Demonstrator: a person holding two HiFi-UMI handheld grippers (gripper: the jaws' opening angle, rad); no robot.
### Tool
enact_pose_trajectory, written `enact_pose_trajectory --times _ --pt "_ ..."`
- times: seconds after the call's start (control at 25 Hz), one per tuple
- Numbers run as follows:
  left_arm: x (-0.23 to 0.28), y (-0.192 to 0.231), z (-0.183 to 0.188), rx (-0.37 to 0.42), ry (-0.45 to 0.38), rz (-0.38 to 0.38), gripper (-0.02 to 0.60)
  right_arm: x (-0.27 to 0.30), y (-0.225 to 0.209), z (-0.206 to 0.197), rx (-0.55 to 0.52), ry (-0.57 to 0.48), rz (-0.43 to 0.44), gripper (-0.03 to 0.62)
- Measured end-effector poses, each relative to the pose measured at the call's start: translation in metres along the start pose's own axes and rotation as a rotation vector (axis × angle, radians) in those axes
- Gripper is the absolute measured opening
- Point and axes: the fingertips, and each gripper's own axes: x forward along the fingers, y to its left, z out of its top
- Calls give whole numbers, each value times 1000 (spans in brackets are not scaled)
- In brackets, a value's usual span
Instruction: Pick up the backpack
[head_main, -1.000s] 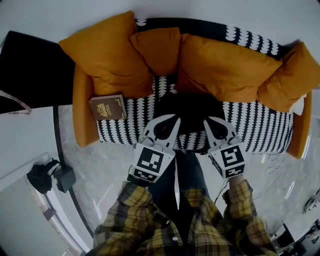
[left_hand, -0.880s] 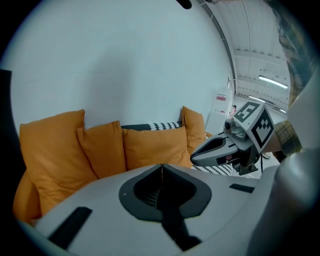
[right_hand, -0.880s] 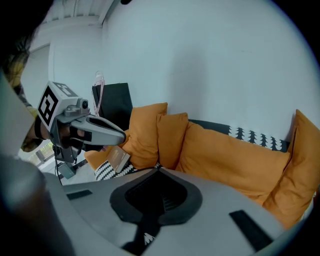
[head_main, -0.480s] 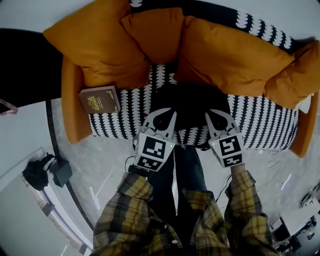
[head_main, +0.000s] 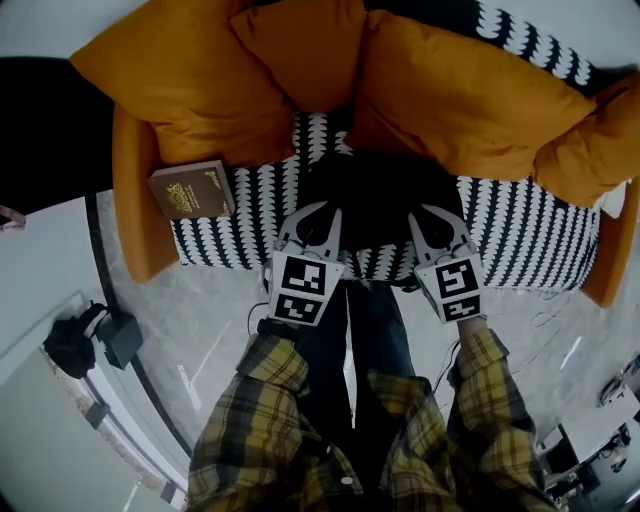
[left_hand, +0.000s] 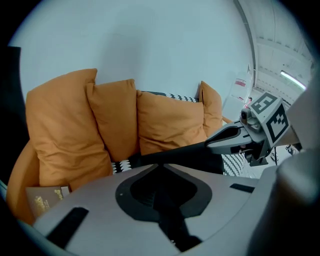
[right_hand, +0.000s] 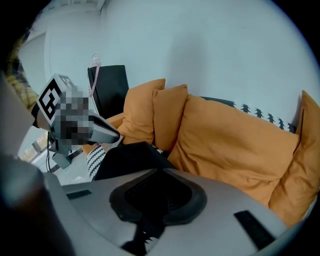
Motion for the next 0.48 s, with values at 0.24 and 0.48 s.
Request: enact_pose_trajectory --times 0.24,0.48 --pt "-2 13 -6 -31 13 37 179 -7 -7 7 14 -40 -42 174" --pt "7 24 -24 -76 56 42 298 -3 -30 -8 31 7 -117 307"
